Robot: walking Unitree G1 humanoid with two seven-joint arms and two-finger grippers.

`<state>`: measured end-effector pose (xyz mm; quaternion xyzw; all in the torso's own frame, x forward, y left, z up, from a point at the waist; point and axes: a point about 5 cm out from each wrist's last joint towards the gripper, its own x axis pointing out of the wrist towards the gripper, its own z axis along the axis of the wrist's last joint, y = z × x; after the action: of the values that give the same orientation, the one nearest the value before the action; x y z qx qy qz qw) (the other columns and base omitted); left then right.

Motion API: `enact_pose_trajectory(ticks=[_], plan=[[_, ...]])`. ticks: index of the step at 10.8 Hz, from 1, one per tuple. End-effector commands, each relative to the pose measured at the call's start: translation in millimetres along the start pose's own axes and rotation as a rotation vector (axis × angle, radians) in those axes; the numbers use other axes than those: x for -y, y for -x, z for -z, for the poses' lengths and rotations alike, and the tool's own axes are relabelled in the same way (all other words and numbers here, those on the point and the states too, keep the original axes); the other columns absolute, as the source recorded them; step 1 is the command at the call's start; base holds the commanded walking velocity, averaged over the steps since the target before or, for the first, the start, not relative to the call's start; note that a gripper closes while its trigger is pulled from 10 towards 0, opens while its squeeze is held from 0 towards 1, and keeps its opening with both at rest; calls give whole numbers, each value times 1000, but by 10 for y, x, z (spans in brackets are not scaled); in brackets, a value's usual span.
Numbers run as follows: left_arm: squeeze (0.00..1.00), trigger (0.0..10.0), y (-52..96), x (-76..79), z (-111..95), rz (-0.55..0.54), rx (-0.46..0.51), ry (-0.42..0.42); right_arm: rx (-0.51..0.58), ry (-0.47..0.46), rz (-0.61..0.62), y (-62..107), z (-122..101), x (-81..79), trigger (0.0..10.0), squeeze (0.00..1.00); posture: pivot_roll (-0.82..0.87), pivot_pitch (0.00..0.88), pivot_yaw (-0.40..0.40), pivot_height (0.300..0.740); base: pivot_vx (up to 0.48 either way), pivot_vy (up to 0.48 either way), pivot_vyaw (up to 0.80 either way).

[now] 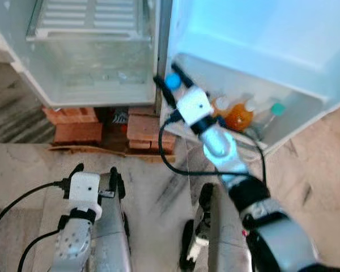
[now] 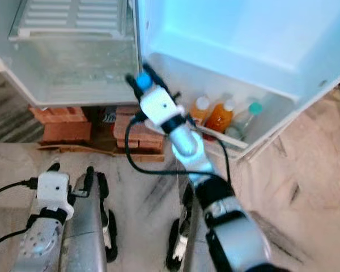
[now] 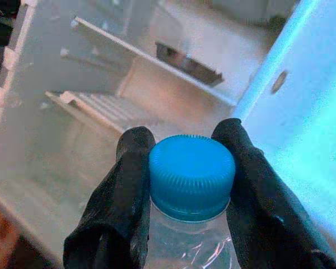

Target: Restocking fridge

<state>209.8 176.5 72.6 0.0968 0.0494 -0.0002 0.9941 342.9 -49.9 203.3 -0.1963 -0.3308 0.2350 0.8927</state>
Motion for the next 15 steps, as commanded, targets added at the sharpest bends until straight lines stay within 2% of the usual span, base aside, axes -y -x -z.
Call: enact_pose_trajectory(ticks=[1, 2, 4, 7, 9, 11, 12, 13, 14, 15], plan=[[0, 10000, 48, 11, 17, 3, -18, -5, 63, 47, 16, -41, -91, 38, 10000, 0, 276, 326, -87, 532, 0, 0, 0], [0, 10000, 48, 30, -3, 6, -21, -4, 78, 107, -5, -6, -58, -6, 10000, 0, 281, 330, -85, 532, 0, 0, 0], [0, 10000, 60, 28, -7, 16, -26, -11, 13, 219, -87, 233, 173, -228, 10000, 0, 292, 336, -77, 532, 0, 0, 0], [0, 10000, 91, 31, -21, 22, -34, -19, -97, 249, -137, 487, 392, -595, 10000, 0, 308, 352, -70, 532, 0, 0, 0], [0, 10000, 110, 43, -29, 28, -36, -21, -143, 262, -117, 579, 467, -674, 10000, 0, 312, 353, -72, 532, 0, 0, 0], [0, 10000, 112, 44, -13, 33, -44, -24, -315, 176, -57, 692, 633, -649, 10000, 0, 311, 357, -74, 532, 0, 0, 0], [0, 10000, 94, 48, -15, 33, -44, -23, -422, 104, -15, 691, 715, -607, 10000, 0, 308, 350, -73, 532, 0, 0, 0], [0, 10000, 82, 54, -16, 34, -43, -23, -449, 58, -9, 667, 724, -607, 10000, 0, 306, 342, -77, 532, 0, 0, 0], [0, 10000, 14, 61, -32, 33, -34, -20, -484, -32, 0, 550, 713, -608, 10000, 0, 302, 334, -81, 532, 0, 0, 0], [0, 10000, -20, 74, -34, 31, -31, -18, -472, -99, 0, 455, 674, -604, 10000, 0, 295, 321, -85, 532, 0, 0, 0]])
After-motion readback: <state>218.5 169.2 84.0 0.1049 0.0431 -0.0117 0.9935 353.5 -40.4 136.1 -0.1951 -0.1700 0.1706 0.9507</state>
